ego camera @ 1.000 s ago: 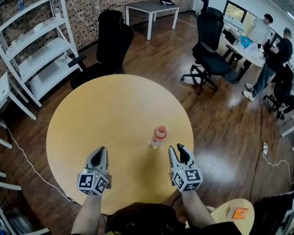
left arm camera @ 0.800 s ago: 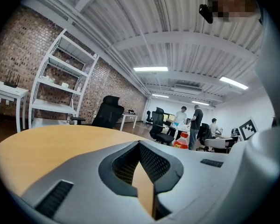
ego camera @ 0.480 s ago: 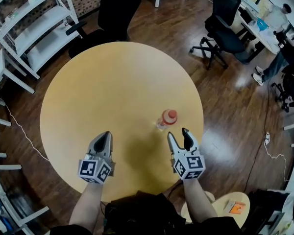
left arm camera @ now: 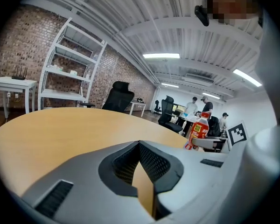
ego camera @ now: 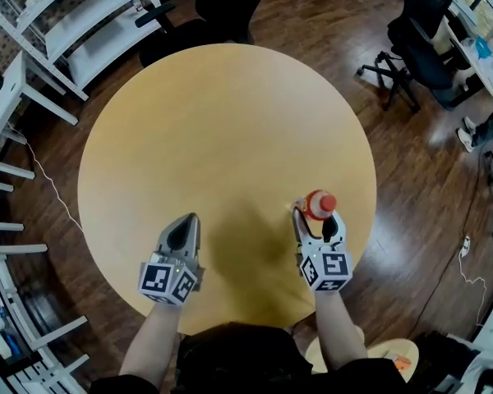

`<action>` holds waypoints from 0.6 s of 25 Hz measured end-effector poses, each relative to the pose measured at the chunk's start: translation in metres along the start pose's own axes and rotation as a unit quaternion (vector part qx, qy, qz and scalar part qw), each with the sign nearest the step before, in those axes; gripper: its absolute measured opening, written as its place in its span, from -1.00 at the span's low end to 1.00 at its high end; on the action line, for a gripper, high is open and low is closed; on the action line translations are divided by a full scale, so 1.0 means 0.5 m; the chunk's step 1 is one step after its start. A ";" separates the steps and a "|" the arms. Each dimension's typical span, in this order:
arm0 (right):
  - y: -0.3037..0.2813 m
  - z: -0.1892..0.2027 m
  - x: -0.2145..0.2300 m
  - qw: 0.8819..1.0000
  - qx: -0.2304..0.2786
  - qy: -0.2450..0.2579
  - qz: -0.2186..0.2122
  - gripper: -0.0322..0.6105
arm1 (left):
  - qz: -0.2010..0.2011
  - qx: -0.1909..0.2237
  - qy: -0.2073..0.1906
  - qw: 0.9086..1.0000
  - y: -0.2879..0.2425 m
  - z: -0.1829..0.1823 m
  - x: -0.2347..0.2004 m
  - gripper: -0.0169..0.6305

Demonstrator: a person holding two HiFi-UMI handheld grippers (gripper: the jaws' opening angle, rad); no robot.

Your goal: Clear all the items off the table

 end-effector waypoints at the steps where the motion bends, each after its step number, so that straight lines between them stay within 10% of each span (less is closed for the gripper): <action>1: -0.010 0.001 0.001 1.000 0.006 -0.002 0.002 0.06 | -0.003 -0.005 0.002 1.000 0.002 0.007 -0.002 -0.95; 15: -0.057 0.001 -0.016 0.998 0.024 0.051 0.020 -0.03 | -0.037 -0.015 0.005 0.999 0.103 0.026 -0.059 -0.95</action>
Point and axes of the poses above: the fingertips, and each gripper's own axes: y backward along the fingers, x to its right, z out of its underside, the point moved 9 cm from there along y, backward along the fingers, and after that the axes turned 12 degrees about -y, right-handed, at the moved point
